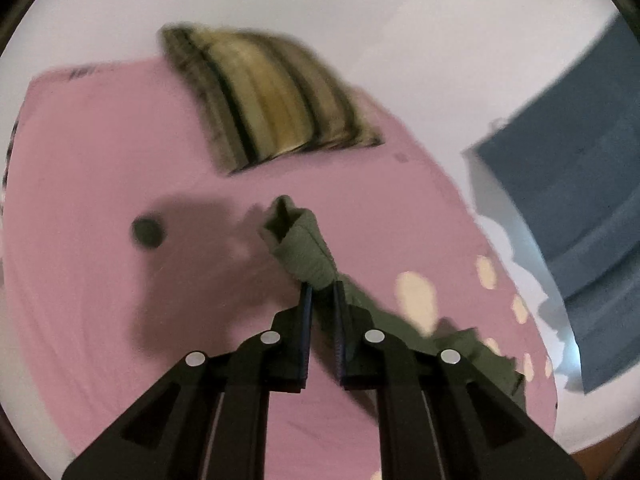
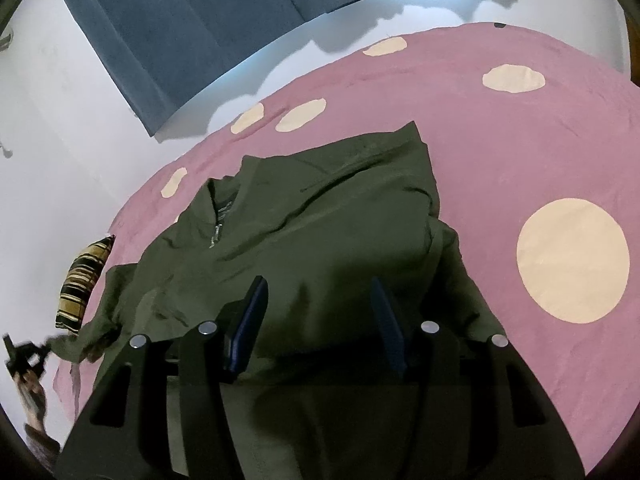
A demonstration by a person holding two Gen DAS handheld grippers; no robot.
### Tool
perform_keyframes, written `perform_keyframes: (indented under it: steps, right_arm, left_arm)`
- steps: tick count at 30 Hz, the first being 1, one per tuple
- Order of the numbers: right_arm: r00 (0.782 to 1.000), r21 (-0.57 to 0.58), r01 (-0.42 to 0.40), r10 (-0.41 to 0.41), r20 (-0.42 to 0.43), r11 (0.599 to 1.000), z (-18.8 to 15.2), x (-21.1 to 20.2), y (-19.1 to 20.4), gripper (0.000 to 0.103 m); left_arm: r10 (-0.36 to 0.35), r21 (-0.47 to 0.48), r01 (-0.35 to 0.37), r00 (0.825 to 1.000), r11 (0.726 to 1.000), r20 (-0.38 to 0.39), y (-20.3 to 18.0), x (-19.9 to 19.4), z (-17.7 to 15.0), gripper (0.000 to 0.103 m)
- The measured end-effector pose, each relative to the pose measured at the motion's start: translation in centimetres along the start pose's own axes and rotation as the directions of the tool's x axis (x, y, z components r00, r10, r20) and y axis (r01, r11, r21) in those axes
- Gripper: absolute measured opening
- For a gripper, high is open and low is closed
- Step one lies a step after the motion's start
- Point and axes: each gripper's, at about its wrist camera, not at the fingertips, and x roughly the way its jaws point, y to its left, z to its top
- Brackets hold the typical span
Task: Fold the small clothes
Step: 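Grasp the other sleeve cuff with the left gripper, then fold the held sleeve across the jacket front with the left gripper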
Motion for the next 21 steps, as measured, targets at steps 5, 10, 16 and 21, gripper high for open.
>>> perform_keyframes:
  steps: [5, 10, 16, 21]
  right_arm:
    - [1.0, -0.011, -0.014, 0.014, 0.003, 1.0, 0.2, -0.3, 0.5, 0.053]
    - [0.999, -0.029, -0.034, 0.033, -0.003, 0.999, 0.1, -0.6, 1.2, 0.053]
    - [0.998, -0.032, -0.055, 0.055, -0.021, 0.998, -0.3, -0.9, 1.3, 0.053]
    - [0.998, -0.04, -0.058, 0.056, -0.042, 0.998, -0.7, -1.1, 1.0, 0.053]
  left_arm:
    - [-0.098, 0.187, 0.086, 0.994, 0.979, 0.058, -10.7, -3.9, 0.6, 0.009]
    - [-0.226, 0.391, 0.19, 0.973, 0.9, 0.049, -22.8, -6.8, -2.6, 0.006]
    - [-0.353, 0.565, 0.339, 0.931, 0.752, -0.088, -35.8, -7.0, -10.7, 0.005]
    - [-0.38, 0.636, 0.426, 0.899, 0.644, -0.217, -42.6, -4.7, -19.0, 0.0]
